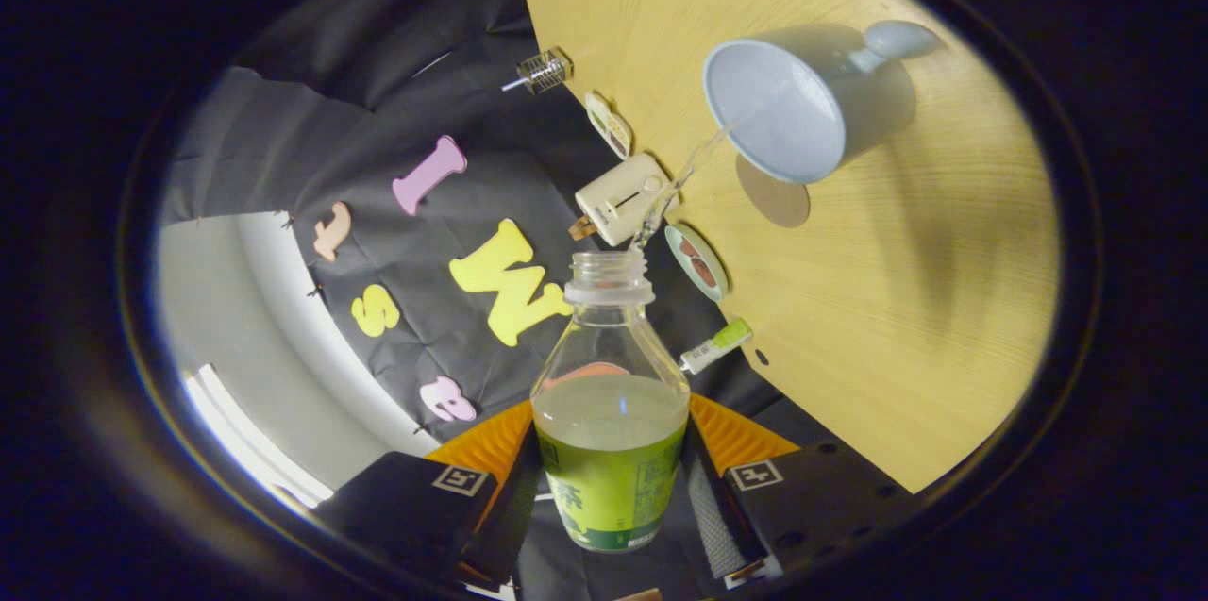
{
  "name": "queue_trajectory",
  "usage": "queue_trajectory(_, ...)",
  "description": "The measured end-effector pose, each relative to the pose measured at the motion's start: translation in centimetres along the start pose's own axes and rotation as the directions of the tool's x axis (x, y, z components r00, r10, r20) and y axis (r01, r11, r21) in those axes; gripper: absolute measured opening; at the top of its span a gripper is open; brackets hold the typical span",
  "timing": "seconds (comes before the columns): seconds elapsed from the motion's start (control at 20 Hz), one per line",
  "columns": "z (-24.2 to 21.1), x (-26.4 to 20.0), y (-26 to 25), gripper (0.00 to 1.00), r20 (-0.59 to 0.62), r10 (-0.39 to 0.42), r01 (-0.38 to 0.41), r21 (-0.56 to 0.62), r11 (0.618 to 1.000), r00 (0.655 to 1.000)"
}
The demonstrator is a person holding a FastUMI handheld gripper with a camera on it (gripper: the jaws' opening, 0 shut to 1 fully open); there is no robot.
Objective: Take the bottle from table, then pour the juice into the cup, finally place the bottle on the coaster
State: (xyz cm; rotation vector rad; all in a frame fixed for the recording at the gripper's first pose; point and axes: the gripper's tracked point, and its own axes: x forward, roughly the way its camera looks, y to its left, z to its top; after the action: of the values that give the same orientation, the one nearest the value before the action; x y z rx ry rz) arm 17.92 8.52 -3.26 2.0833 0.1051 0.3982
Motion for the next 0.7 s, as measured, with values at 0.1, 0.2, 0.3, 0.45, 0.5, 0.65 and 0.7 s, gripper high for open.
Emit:
queue_trajectory(0.1, 0.0, 0.0, 0.3, 0.77, -0.01, 0.012, -0.012, 0.019, 1.0, 1.0)
queue_trajectory(0.2, 0.1, -0.2, 0.4, 0.77, -0.012, 0.027, -0.027, 0.046, 0.999, 1.0)
queue_trajectory(0.3, 0.1, -0.2, 0.4, 0.77, -0.012, 0.037, -0.036, 0.08, 0.996, 0.999)
queue_trajectory(0.45, 0.1, -0.1, 0.8, 0.77, -0.013, 0.052, -0.05, 0.123, 0.991, 0.999)
queue_trajectory(0.5, 0.0, -0.1, 0.8, 0.77, -0.016, 0.058, -0.055, 0.129, 0.99, 0.998)
queue_trajectory(0.65, 0.0, -0.2, 1.3, 0.77, -0.016, 0.063, -0.059, 0.154, 0.986, 0.998)
queue_trajectory(0.7, 0.0, -0.2, 1.4, 0.77, -0.017, 0.06, -0.056, 0.165, 0.985, 0.998)
